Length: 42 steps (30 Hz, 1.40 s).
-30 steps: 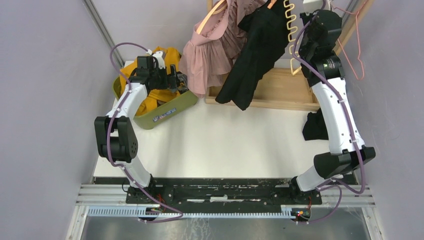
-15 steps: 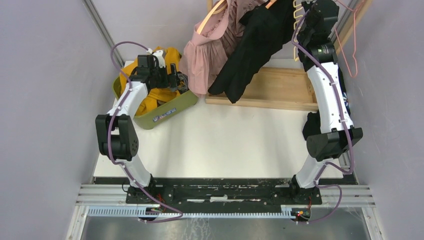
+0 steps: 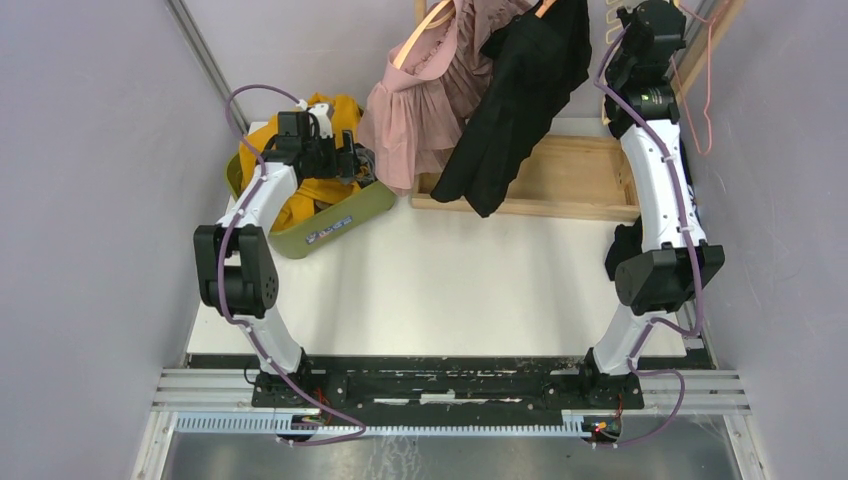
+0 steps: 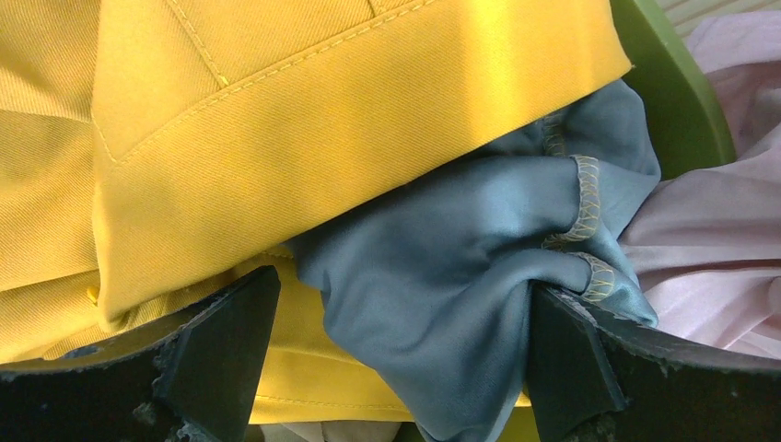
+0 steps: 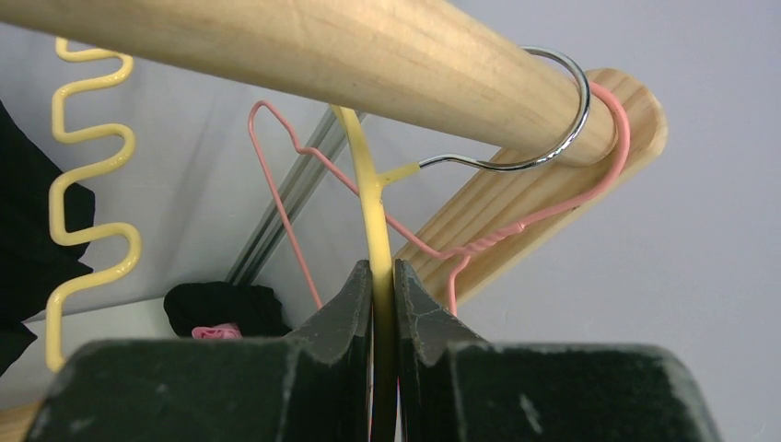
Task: Remove the skirt from the hanger
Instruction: Place the hanger at the clothesline.
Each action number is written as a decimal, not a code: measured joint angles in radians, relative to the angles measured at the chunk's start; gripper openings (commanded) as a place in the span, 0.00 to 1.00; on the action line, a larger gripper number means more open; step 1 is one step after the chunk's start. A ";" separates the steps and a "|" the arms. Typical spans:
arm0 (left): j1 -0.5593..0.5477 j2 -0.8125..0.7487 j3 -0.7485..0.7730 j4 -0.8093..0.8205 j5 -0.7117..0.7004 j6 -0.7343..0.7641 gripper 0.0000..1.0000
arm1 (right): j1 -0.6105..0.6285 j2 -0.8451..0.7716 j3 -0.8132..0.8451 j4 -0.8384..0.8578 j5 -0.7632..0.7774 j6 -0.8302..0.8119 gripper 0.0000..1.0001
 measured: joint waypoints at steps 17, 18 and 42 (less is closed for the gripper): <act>0.000 0.033 0.013 -0.005 -0.010 0.011 0.99 | -0.006 0.023 -0.051 0.071 0.016 0.043 0.66; 0.000 0.037 0.016 -0.005 -0.010 0.011 0.99 | -0.006 0.023 -0.053 0.069 0.017 0.047 0.67; -0.017 0.032 0.018 -0.017 -0.076 0.018 0.99 | 0.074 -0.484 -0.274 -0.079 -0.217 0.342 0.71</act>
